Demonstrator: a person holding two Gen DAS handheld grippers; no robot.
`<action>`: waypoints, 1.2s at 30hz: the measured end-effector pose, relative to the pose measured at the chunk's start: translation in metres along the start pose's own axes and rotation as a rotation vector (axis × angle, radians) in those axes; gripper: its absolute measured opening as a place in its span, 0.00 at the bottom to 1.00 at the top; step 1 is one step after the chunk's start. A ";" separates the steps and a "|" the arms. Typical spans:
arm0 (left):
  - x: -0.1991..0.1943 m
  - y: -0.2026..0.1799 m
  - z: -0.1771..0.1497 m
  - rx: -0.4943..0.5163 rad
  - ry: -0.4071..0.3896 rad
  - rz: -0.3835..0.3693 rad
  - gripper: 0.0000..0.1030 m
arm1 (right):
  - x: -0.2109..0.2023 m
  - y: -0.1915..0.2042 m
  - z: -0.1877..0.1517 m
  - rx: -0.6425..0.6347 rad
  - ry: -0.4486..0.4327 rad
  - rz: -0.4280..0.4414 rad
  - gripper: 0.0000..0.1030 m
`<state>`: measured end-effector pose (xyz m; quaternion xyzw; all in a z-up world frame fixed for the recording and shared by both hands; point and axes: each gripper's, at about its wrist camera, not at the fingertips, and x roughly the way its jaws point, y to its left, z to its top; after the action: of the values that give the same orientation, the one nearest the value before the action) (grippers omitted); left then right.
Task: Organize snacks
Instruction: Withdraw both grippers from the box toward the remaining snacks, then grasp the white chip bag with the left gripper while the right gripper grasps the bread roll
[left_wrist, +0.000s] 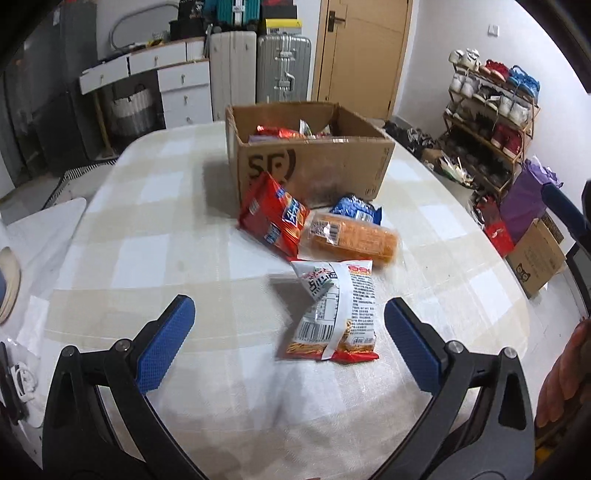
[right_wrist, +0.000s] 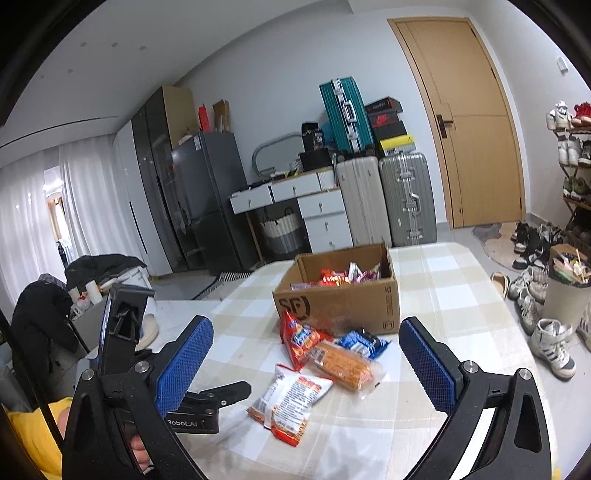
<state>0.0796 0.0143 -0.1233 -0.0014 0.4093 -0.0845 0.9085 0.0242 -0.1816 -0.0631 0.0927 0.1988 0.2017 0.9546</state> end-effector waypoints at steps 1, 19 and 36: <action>0.010 -0.003 0.002 0.003 0.009 -0.002 0.99 | 0.006 -0.003 -0.004 0.005 0.017 -0.003 0.99; 0.122 -0.028 0.003 0.052 0.147 -0.007 0.99 | 0.062 -0.066 -0.045 0.159 0.156 -0.009 0.99; 0.130 -0.036 -0.001 0.056 0.141 -0.179 0.43 | 0.067 -0.057 -0.048 0.140 0.184 -0.022 0.99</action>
<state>0.1578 -0.0408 -0.2180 -0.0063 0.4680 -0.1765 0.8659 0.0806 -0.1999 -0.1438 0.1379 0.3003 0.1847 0.9256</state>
